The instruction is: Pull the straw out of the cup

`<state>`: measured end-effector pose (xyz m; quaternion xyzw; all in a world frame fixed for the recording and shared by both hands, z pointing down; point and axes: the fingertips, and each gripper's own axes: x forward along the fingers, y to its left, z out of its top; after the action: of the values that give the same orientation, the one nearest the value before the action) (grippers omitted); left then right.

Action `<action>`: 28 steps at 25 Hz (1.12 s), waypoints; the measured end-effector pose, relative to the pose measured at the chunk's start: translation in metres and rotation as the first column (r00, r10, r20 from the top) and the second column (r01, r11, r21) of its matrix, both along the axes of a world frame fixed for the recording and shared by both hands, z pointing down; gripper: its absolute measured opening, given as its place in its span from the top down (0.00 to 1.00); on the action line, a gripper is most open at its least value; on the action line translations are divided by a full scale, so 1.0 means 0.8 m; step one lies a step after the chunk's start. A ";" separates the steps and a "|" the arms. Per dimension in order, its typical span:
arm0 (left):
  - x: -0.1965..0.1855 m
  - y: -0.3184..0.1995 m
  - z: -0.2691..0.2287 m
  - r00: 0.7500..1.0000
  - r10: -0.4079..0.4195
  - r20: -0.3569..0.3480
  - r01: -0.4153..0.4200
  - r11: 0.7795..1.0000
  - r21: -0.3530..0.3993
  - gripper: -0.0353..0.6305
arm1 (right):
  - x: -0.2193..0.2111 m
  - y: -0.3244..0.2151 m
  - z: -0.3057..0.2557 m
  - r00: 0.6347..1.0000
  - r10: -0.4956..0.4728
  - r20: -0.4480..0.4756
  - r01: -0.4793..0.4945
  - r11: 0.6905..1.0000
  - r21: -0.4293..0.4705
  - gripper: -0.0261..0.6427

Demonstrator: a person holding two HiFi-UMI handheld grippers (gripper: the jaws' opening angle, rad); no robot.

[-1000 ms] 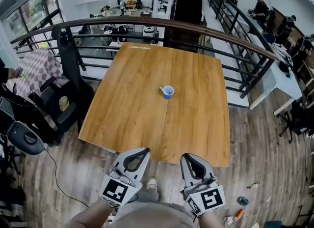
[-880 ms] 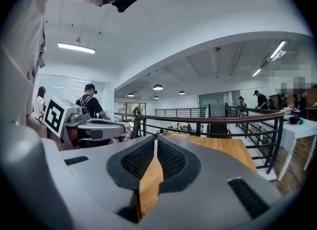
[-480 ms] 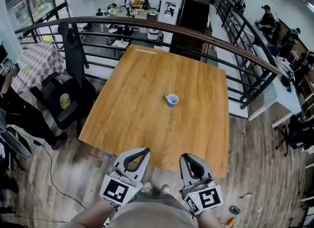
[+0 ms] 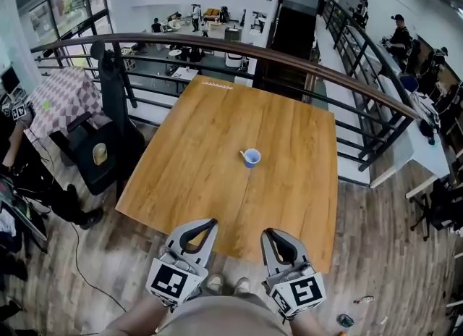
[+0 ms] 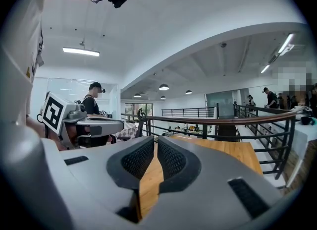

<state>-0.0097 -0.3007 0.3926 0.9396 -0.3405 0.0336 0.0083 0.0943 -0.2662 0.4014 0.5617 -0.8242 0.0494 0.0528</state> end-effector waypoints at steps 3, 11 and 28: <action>0.010 -0.002 -0.002 1.000 -0.010 0.002 0.010 1.000 0.004 0.92 | 0.011 -0.003 0.002 1.000 -0.010 -0.002 0.010 1.000 0.001 0.91; 0.040 -0.005 -0.005 1.000 -0.024 0.012 0.024 1.000 0.011 0.93 | 0.039 -0.003 0.009 1.000 -0.028 -0.012 0.028 1.000 -0.007 0.91; 0.068 -0.086 -0.048 0.998 -0.059 -0.016 0.060 0.995 0.085 0.93 | 0.023 -0.144 -0.032 0.990 -0.111 -0.088 0.119 0.989 0.088 0.75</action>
<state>0.0445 -0.3698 0.3541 0.9287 -0.3694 0.0122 -0.0287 0.1124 -0.3812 0.3758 0.5165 -0.8538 -0.0154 0.0637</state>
